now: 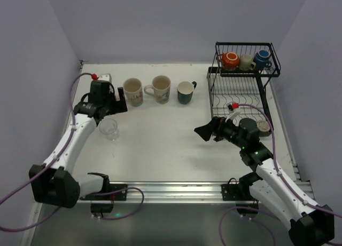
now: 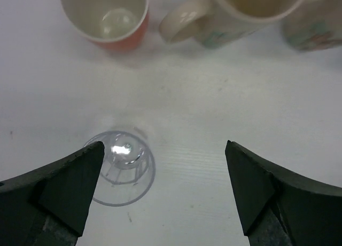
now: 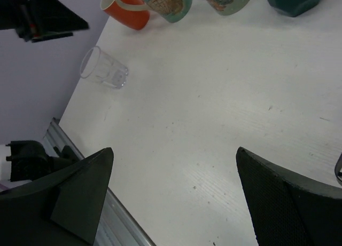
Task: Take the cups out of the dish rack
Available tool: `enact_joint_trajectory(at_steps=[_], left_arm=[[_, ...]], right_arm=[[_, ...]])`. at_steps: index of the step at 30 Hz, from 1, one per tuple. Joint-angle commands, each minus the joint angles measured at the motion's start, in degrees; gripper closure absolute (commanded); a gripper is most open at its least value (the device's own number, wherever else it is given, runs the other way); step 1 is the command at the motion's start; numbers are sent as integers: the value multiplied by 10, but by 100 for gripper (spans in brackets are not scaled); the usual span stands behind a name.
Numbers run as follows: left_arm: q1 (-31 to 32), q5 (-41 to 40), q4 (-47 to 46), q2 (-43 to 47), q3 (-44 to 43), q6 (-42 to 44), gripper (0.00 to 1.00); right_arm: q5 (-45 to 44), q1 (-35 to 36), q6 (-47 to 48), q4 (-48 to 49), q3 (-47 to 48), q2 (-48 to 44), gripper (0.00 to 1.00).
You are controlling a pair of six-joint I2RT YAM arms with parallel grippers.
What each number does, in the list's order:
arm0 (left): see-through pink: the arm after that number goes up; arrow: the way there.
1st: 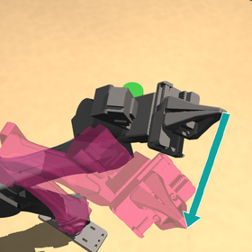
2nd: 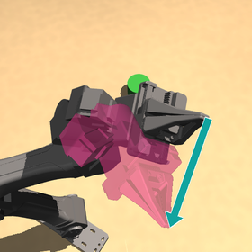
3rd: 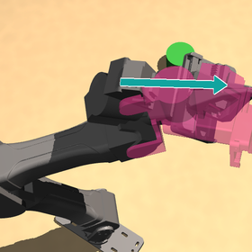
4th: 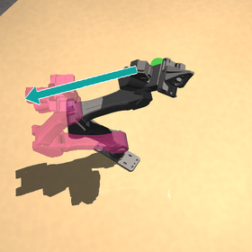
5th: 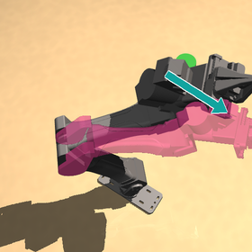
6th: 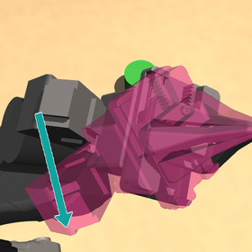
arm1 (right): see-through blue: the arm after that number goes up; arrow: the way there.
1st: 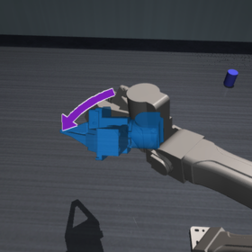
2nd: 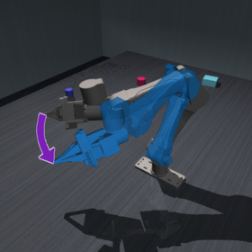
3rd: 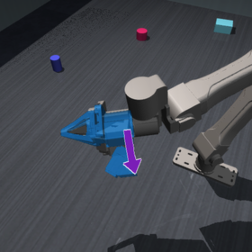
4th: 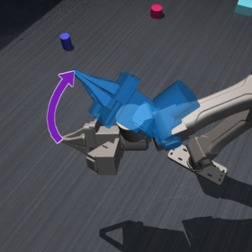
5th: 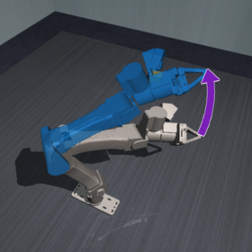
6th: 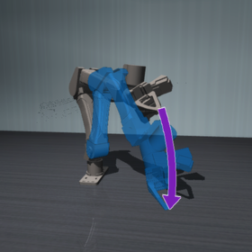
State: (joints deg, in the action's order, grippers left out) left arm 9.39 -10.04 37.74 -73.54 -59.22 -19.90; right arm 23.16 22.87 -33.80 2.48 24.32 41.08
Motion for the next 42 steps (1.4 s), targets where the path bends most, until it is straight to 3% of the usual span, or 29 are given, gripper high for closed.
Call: enact_joint_trajectory(at_steps=[1, 6, 7, 10, 14, 20, 25, 33, 42], left_arm=[[4, 94, -59, 96, -56, 6, 0], [24, 243, -158, 221, -20, 2, 0], [31, 287, -168, 235, -8, 4, 0], [38, 351, -195, 292, 44, 15, 0], [120, 344, -213, 349, 127, 23, 0], [236, 275, -226, 398, 187, 50, 0], [322, 191, -206, 424, 184, 70, 0], [397, 124, -186, 464, 184, 72, 0], [437, 84, -173, 471, 184, 74, 0]], right_arm=[[-71, 2, 17, -44, 53, -2, 1], [-221, 2, 47, -167, 113, 8, 8], [-289, 1, 50, -184, 140, 12, 15], [-406, -5, 55, -233, 180, 31, 23], [-483, -54, 52, -275, 197, 49, 27], [-457, -217, 71, -297, 190, 58, 29], [-465, -280, 88, -317, 209, 119, 15], [-440, -339, 107, -316, 238, 217, 9], [-411, -370, 159, -312, 286, 324, 5]])
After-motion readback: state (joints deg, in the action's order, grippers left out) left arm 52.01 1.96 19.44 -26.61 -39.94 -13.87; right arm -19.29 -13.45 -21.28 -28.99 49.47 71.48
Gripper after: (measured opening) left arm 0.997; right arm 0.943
